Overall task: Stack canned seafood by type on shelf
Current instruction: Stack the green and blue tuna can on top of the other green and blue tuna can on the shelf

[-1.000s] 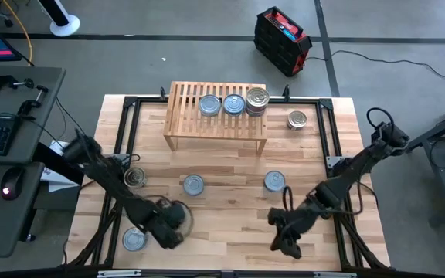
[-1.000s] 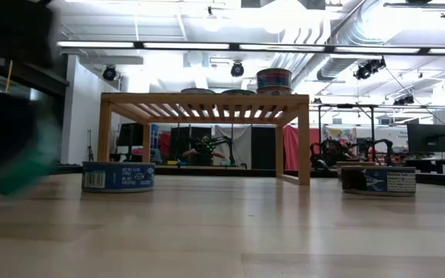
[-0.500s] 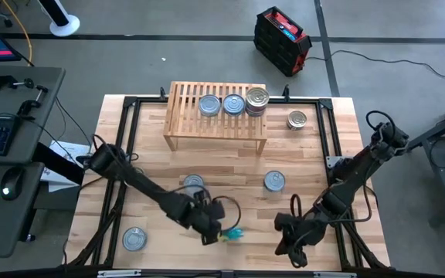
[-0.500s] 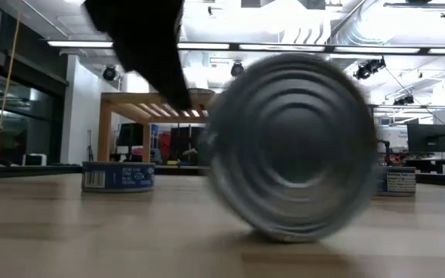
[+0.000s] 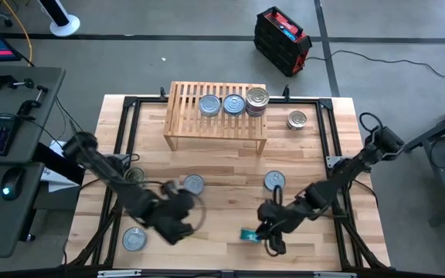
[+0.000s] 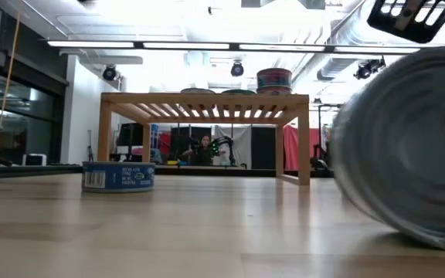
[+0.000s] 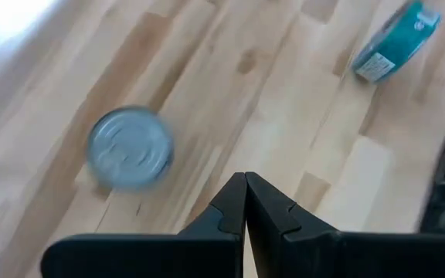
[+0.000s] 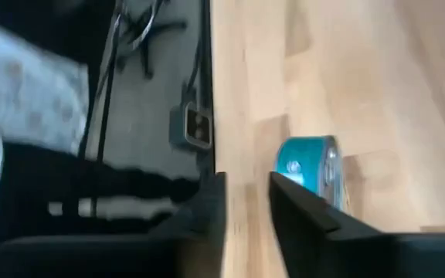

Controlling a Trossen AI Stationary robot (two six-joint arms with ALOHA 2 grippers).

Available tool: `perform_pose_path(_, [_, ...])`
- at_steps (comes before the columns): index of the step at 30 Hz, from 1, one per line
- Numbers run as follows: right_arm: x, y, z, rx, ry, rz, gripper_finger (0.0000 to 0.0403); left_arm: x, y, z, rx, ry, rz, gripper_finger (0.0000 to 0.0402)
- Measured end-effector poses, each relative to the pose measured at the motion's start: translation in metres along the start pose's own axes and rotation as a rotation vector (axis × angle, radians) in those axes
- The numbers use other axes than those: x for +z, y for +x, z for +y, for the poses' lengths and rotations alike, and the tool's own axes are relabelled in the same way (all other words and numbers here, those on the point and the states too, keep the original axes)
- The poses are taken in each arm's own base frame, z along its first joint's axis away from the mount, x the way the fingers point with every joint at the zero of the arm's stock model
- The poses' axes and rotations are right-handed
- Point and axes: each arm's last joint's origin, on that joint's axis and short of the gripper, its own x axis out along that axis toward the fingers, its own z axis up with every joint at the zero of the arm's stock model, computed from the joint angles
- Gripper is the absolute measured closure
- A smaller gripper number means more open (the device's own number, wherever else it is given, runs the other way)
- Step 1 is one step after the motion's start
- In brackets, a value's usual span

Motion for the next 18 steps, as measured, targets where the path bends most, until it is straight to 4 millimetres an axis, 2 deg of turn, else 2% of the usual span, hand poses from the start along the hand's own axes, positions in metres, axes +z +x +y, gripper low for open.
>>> perform_pose_path(4, [-0.004,0.02,0.007,0.011,-0.154,0.144,0.0223,-0.011,-0.035,0.015,-0.001,-0.158,-0.059,0.0401])
perform_pose_path(8, [-0.002,0.024,0.015,-0.135,-0.292,0.242,0.0174,-0.017,-0.047,0.02,0.018,-0.229,-0.124,0.0401])
perform_pose_path(11, [0.006,0.016,0.022,-0.273,-0.335,0.271,0.0166,-0.019,-0.046,0.018,0.019,-0.23,-0.128,0.0401])
perform_pose_path(13, [0.011,0.01,0.03,-0.295,-0.336,0.255,0.0164,-0.018,-0.042,0.016,0.032,-0.224,-0.127,0.0401])
perform_pose_path(18, [0.0,0.006,0.042,-0.314,-0.202,0.263,0.0164,-0.016,-0.037,0.016,0.044,-0.208,-0.126,0.0401])
